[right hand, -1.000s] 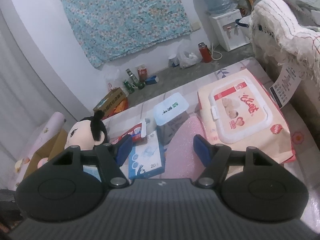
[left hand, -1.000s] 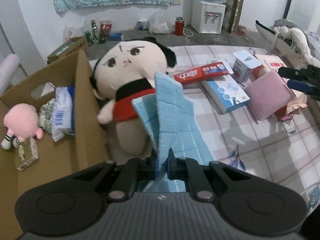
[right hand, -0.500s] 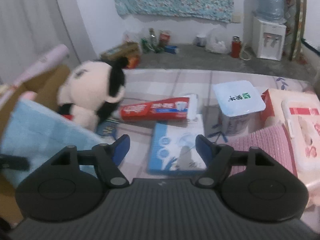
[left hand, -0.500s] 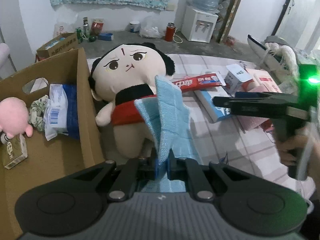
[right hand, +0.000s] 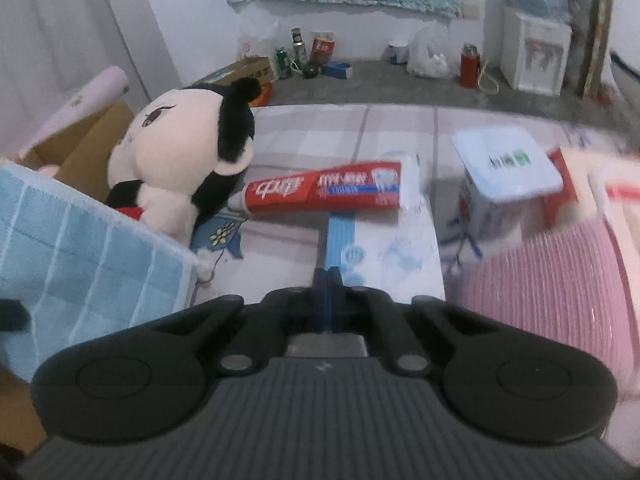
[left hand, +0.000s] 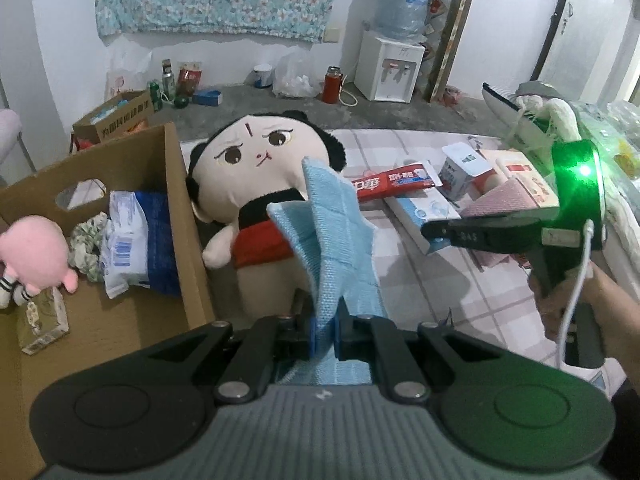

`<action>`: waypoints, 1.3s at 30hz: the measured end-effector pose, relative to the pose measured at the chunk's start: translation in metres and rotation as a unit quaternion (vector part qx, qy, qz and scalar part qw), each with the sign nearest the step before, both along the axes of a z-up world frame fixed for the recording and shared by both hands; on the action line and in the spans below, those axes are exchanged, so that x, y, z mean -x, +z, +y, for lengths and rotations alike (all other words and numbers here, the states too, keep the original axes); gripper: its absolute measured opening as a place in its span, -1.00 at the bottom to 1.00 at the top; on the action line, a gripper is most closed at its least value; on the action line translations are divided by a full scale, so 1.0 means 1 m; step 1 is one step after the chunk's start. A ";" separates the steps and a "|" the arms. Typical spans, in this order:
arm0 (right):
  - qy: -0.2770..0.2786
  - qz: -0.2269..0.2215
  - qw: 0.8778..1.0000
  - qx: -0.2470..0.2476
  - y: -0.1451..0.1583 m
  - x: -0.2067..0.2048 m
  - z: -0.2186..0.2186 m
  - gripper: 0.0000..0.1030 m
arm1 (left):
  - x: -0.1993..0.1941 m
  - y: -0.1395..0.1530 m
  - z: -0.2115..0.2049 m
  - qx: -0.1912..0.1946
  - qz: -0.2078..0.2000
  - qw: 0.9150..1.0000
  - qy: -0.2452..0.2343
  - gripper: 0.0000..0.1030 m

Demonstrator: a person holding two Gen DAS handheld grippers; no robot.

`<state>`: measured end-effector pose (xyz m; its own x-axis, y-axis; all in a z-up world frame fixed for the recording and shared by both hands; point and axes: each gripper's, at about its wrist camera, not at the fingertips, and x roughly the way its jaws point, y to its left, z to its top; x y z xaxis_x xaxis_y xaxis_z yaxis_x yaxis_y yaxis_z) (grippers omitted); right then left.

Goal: Organize soft objects
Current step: 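Lift the blue towel with the left tool while the right tool reaches for the blue bandage box, then close the right tool on the blue bandage box and lift it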

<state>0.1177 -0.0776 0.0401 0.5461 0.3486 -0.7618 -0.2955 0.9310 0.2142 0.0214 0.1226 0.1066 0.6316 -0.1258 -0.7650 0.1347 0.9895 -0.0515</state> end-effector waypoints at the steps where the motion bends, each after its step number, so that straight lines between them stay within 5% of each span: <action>1: 0.002 0.002 1.000 -0.002 0.001 0.003 -0.003 -1.00 | 0.003 0.002 -0.001 -0.004 -0.003 1.000 -0.001 -0.83; 6: -0.004 -0.028 1.000 0.013 0.005 0.005 -0.017 -0.85 | 0.012 0.011 -0.004 0.001 -0.008 1.000 -0.002 -0.83; 9: 0.000 -0.018 1.000 0.020 0.003 -0.007 -0.022 -0.24 | 0.014 0.013 -0.005 0.000 -0.009 1.000 -0.003 -0.83; 13: 0.012 -0.014 1.000 0.020 -0.002 -0.025 -0.018 0.25 | 0.012 0.012 -0.005 0.002 -0.008 1.000 -0.007 -0.83; 23: 0.033 0.002 0.997 0.064 -0.006 -0.049 0.003 0.71 | 0.001 0.005 0.001 0.022 -0.006 1.000 -0.002 -0.83; 27: 0.022 0.029 0.997 0.063 -0.013 -0.065 -0.005 0.73 | 0.002 0.002 0.004 0.028 -0.004 1.000 -0.003 -0.82; 30: 0.030 0.043 0.997 0.063 -0.019 -0.066 0.005 0.43 | -0.001 -0.002 0.009 0.034 -0.003 0.999 -0.001 -0.82; 32: 0.015 0.036 0.996 0.075 -0.020 -0.062 0.011 0.40 | -0.005 -0.006 0.013 0.041 0.000 0.999 0.006 -0.82; 39: 0.005 0.065 0.998 0.006 -0.017 -0.037 -0.003 0.38 | 0.002 -0.004 0.022 0.051 -0.008 0.999 0.007 -0.82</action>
<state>0.1547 -0.0807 0.0236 0.4379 0.3435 -0.8308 -0.2755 0.9309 0.2397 0.0196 0.1450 0.1030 0.6457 -0.1932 -0.7388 0.1216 0.9811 -0.1503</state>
